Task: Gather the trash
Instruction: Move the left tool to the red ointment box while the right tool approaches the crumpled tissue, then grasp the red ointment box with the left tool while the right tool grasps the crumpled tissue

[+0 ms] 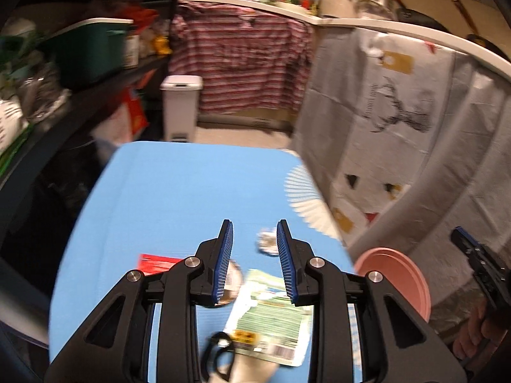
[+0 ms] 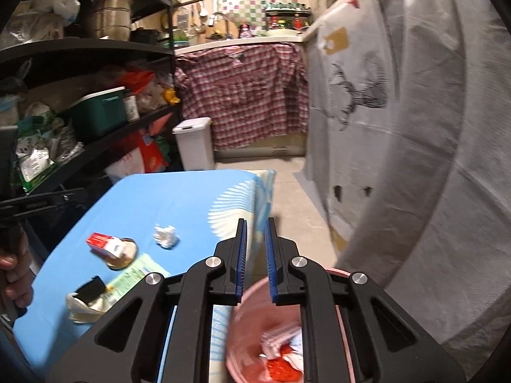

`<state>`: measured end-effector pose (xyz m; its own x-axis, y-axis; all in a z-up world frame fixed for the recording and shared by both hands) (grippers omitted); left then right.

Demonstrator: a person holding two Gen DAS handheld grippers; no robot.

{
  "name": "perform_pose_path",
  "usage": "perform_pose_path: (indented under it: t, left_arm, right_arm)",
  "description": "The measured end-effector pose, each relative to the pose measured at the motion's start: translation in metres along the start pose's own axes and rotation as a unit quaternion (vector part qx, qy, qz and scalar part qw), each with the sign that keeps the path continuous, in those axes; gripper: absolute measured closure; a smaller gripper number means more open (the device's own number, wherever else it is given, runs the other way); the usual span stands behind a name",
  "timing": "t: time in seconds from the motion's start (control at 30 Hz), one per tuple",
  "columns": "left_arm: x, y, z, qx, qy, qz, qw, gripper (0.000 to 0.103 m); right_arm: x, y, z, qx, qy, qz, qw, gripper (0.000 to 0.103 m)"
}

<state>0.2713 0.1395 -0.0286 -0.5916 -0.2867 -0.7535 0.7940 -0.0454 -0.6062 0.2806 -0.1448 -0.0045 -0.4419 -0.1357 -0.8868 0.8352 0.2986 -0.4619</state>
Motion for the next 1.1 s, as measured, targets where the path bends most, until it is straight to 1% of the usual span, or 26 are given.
perform_pose_path:
  t: [0.13, 0.3, 0.37, 0.43, 0.5, 0.53, 0.57, 0.6, 0.63, 0.67, 0.7, 0.73, 0.8, 0.9, 0.97, 1.1]
  left_arm:
    - [-0.001, 0.008, -0.019, -0.024, -0.014, -0.002, 0.9996, 0.074]
    - [0.001, 0.017, -0.047, -0.053, -0.054, -0.008, 0.9971, 0.073]
    - [0.005, 0.023, -0.057, -0.07, -0.068, -0.013, 0.9951, 0.066]
    - [0.011, 0.031, -0.063, -0.084, -0.081, -0.023, 0.993, 0.062]
    - [0.016, 0.037, -0.069, -0.099, -0.093, -0.03, 0.9903, 0.06]
    - [0.019, 0.039, -0.072, -0.11, -0.098, -0.03, 0.9886, 0.055]
    - [0.02, 0.04, -0.075, -0.117, -0.103, -0.029, 0.9874, 0.052]
    - [0.022, 0.042, -0.078, -0.123, -0.112, -0.03, 0.9856, 0.052]
    - [0.024, 0.045, -0.08, -0.127, -0.119, -0.034, 0.9842, 0.051]
    - [0.026, 0.047, -0.082, -0.13, -0.127, -0.038, 0.9827, 0.046]
    - [0.027, 0.05, -0.084, -0.132, -0.138, -0.044, 0.9806, 0.043]
    - [0.029, 0.052, -0.087, -0.132, -0.147, -0.05, 0.979, 0.042]
    - [0.033, 0.059, -0.09, -0.133, -0.164, -0.062, 0.9754, 0.042]
    - [0.037, 0.065, -0.092, -0.139, -0.176, -0.07, 0.9719, 0.041]
    - [0.041, 0.071, -0.092, -0.141, -0.184, -0.083, 0.9692, 0.039]
    - [0.05, 0.081, -0.097, -0.149, -0.2, -0.104, 0.9627, 0.037]
  right_arm:
    - [-0.005, 0.018, -0.029, -0.029, -0.013, 0.0, 0.999, 0.091]
    - [-0.009, 0.046, -0.066, -0.058, -0.031, 0.002, 0.998, 0.091]
    - [-0.008, 0.057, -0.076, -0.068, -0.033, -0.001, 0.997, 0.091]
    - [-0.006, 0.071, -0.085, -0.079, -0.033, -0.004, 0.996, 0.09]
    - [-0.003, 0.082, -0.093, -0.085, -0.034, -0.009, 0.996, 0.089]
    - [-0.002, 0.089, -0.097, -0.089, -0.035, -0.012, 0.995, 0.089]
    - [-0.002, 0.093, -0.1, -0.091, -0.035, -0.013, 0.995, 0.089]
    - [0.0, 0.099, -0.104, -0.096, -0.036, -0.017, 0.995, 0.089]
    - [0.001, 0.105, -0.107, -0.1, -0.037, -0.019, 0.994, 0.088]
    - [0.001, 0.11, -0.111, -0.102, -0.039, -0.022, 0.994, 0.086]
    - [0.002, 0.116, -0.115, -0.105, -0.042, -0.025, 0.993, 0.083]
    - [0.003, 0.122, -0.118, -0.108, -0.046, -0.029, 0.993, 0.079]
    - [0.007, 0.132, -0.124, -0.115, -0.048, -0.038, 0.991, 0.074]
    - [0.014, 0.15, -0.131, -0.123, -0.053, -0.053, 0.99, 0.073]
    - [0.019, 0.16, -0.135, -0.128, -0.056, -0.065, 0.988, 0.072]
    - [0.028, 0.181, -0.142, -0.138, -0.061, -0.093, 0.984, 0.071]
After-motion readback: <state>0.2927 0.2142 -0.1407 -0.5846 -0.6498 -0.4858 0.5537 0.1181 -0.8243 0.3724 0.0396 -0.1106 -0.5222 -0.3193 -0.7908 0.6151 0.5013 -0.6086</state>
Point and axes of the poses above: each gripper's, at about its wrist camera, not at the fingertips, and y roughly the way its jaws point, z to its right, x to its underside, the point moved 8 cm from there along y, roughly the way its jaws point, and after that the axes turned 6 degrees about -y, right-handed, at the moved point
